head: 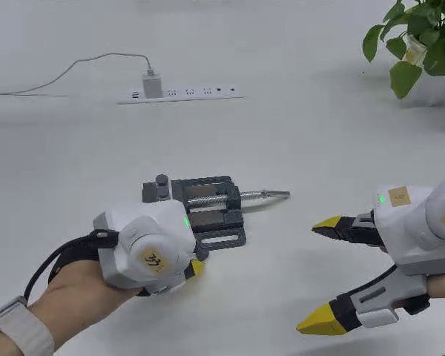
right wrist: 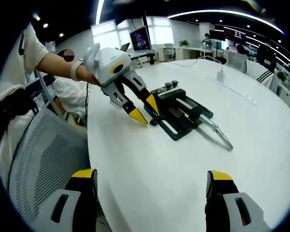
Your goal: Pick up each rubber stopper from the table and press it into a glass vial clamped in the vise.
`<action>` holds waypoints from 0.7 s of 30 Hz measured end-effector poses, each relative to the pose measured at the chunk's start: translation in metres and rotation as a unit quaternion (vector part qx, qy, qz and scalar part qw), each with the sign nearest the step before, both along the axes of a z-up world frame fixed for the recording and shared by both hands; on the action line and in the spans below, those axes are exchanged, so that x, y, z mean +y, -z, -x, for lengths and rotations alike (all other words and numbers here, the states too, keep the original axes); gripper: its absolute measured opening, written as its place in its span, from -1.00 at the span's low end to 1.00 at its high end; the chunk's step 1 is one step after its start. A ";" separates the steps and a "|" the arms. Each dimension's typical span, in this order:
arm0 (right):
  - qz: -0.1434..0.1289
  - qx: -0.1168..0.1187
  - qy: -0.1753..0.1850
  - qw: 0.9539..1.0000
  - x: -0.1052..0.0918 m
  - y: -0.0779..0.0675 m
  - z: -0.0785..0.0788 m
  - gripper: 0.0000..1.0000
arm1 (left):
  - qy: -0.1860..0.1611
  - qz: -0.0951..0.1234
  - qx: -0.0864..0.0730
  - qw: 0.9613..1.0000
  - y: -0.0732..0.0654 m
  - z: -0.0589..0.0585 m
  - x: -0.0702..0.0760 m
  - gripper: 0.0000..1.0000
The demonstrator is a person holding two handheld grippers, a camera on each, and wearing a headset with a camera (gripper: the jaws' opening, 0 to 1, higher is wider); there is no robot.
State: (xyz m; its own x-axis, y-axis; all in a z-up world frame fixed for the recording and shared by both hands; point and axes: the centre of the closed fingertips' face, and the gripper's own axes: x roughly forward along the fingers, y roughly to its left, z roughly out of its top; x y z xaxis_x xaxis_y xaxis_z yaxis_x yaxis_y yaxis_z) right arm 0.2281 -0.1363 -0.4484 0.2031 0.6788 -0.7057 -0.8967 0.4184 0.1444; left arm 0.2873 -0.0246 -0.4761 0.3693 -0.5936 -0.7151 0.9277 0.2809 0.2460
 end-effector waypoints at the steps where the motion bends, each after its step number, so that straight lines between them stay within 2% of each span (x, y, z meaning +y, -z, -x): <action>1: 0.000 0.000 0.000 1.000 0.000 0.000 0.000 0.84 | 0.000 -0.001 0.000 1.000 0.000 0.000 -0.001 -0.70; 12: -0.005 0.005 0.005 1.000 0.001 0.002 0.003 0.83 | 0.002 -0.013 -0.005 1.000 0.005 0.000 -0.001 -0.80; 21: -0.008 0.007 0.006 1.000 0.003 0.002 0.004 0.81 | 0.000 -0.013 -0.010 1.000 0.005 -0.001 -0.002 -0.82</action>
